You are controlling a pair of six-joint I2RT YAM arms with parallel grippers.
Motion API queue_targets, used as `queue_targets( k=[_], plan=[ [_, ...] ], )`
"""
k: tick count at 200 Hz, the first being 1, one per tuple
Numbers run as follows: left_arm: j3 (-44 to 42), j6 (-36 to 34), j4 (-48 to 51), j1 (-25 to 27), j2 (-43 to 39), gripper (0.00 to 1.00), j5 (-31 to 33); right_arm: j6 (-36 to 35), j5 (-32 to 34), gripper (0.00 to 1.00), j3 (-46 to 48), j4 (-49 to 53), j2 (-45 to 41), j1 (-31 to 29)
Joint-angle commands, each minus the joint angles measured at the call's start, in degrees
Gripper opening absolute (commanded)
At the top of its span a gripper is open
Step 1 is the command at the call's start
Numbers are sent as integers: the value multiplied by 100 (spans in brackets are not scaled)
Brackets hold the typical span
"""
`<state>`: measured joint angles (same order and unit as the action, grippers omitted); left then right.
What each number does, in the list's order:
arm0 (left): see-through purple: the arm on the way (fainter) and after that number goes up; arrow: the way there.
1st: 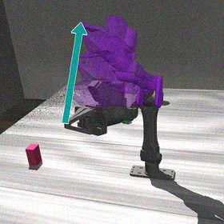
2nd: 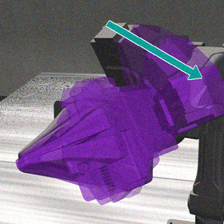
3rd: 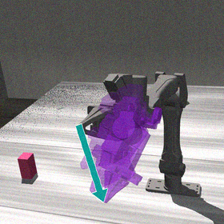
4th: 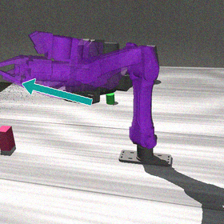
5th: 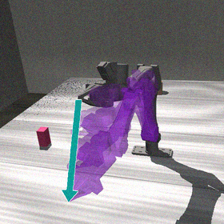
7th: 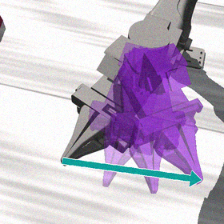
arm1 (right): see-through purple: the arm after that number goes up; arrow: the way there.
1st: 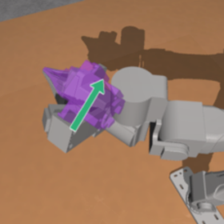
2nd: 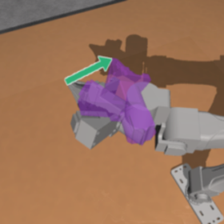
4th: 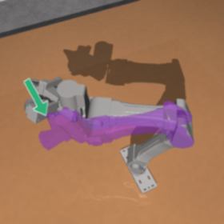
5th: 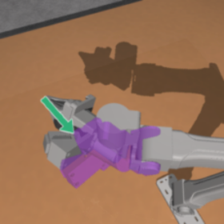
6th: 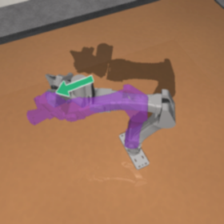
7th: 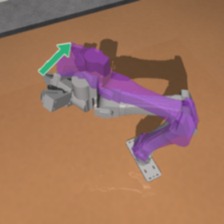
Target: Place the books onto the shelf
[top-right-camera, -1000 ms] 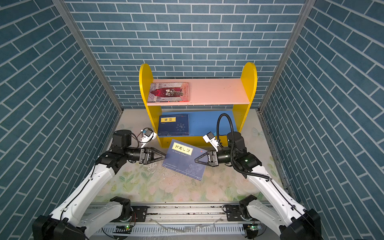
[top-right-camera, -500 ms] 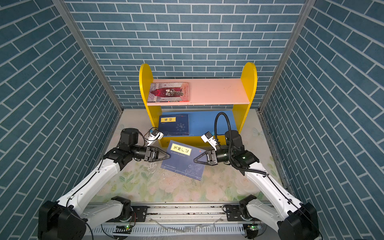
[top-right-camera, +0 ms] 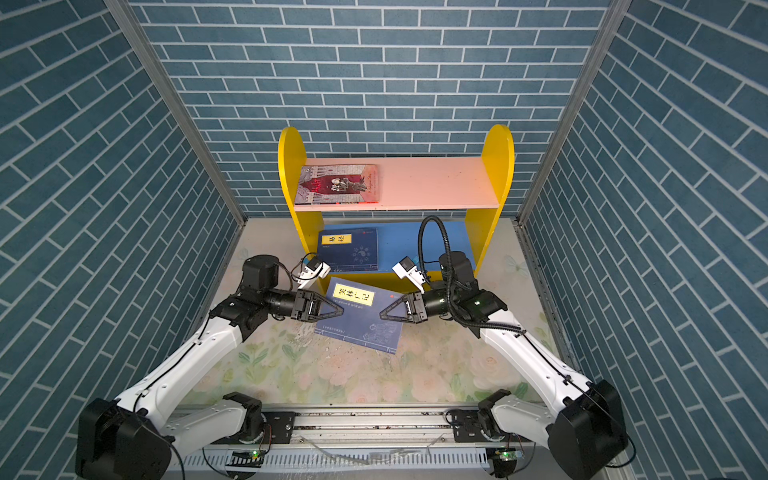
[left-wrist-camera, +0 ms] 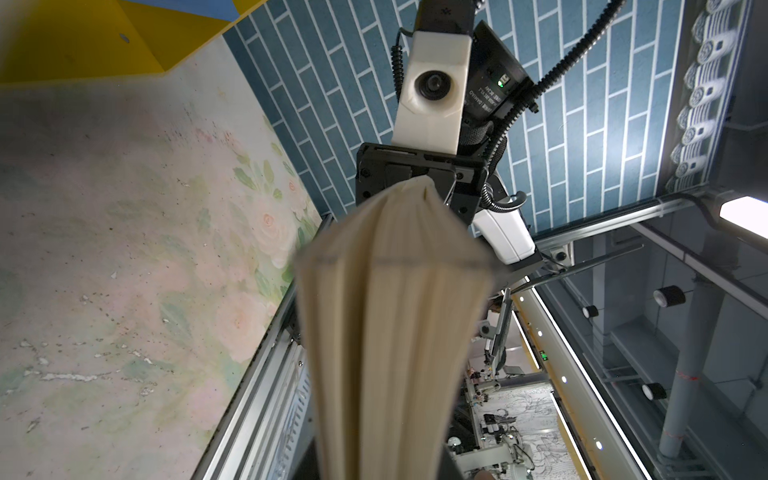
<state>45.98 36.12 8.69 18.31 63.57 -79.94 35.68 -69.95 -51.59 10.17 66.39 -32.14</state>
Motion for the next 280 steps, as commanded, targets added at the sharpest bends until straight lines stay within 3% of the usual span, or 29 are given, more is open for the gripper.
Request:
queue_targets(
  k=[1,10,35,68,119,167,209,246,280],
  plan=[
    [-54,-24,-108,33,-8,11,-7,-399,-212,0,-241,-37,49,-32],
    [-52,-35,-121,33,-18,0,34,-395,-196,2,-244,-34,75,-38],
    [-53,-99,-140,25,-90,0,160,-441,-89,25,-200,-4,52,-38],
    [87,-467,29,-89,-255,0,274,-18,201,34,197,-605,-236,-21],
    [219,-435,-177,-266,-361,0,383,1655,502,35,1288,-3165,-457,-20],
    [263,-149,-514,-292,-260,0,451,2621,682,35,1805,-4826,-219,-47],
    [212,-72,-681,-374,-239,0,624,2813,893,33,1931,-5259,-166,-177],
    [-16,412,-1280,-466,-287,0,716,2860,1170,31,2067,-5489,-84,-317],
    [-113,510,-1405,-538,-331,0,785,3221,1560,25,2322,-6396,113,-345]
  ],
)
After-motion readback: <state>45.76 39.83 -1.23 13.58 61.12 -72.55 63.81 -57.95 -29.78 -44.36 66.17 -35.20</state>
